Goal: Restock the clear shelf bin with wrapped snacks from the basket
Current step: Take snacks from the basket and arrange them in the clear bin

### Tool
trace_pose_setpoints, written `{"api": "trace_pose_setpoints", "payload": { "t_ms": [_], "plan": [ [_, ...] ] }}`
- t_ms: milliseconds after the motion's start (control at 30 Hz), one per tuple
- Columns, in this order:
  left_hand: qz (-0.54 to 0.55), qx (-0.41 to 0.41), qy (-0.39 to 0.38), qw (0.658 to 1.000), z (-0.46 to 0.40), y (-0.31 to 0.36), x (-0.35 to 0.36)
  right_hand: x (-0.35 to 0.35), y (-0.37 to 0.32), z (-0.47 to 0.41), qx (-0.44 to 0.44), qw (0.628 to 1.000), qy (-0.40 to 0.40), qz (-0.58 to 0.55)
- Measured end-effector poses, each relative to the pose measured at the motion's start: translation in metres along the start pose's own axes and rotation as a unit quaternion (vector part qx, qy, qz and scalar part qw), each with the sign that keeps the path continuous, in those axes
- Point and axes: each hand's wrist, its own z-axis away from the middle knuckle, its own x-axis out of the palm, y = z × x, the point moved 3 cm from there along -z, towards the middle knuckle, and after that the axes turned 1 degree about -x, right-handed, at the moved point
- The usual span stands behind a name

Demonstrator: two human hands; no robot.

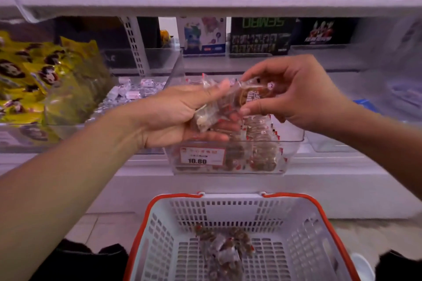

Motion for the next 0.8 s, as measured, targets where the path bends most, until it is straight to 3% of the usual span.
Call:
{"api": "trace_pose_setpoints", "payload": {
  "t_ms": [200,300,433,533,700,800],
  "plan": [
    [-0.042,0.0,0.053,0.998,-0.011,-0.008,-0.014,0.014,0.019,-0.005,-0.002,0.994,-0.063,0.084],
    [-0.04,0.005,0.068,0.997,-0.013,-0.01,-0.015,0.018,0.023,-0.003,0.021,0.994,-0.096,0.04],
    [-0.071,0.015,0.102,0.992,-0.014,-0.008,-0.02,0.014,0.026,-0.005,0.083,0.993,-0.028,-0.077],
    [-0.106,0.037,0.161,0.98,-0.014,-0.004,-0.033,0.004,0.025,-0.004,0.089,0.995,0.019,-0.045],
    [-0.199,0.08,0.208,0.954,-0.013,-0.007,-0.033,0.008,0.028,0.007,0.113,0.989,-0.049,0.078],
    [-0.219,0.084,0.206,0.95,-0.017,-0.013,-0.026,0.021,0.031,0.009,0.148,0.982,-0.104,0.058]
  ]
}}
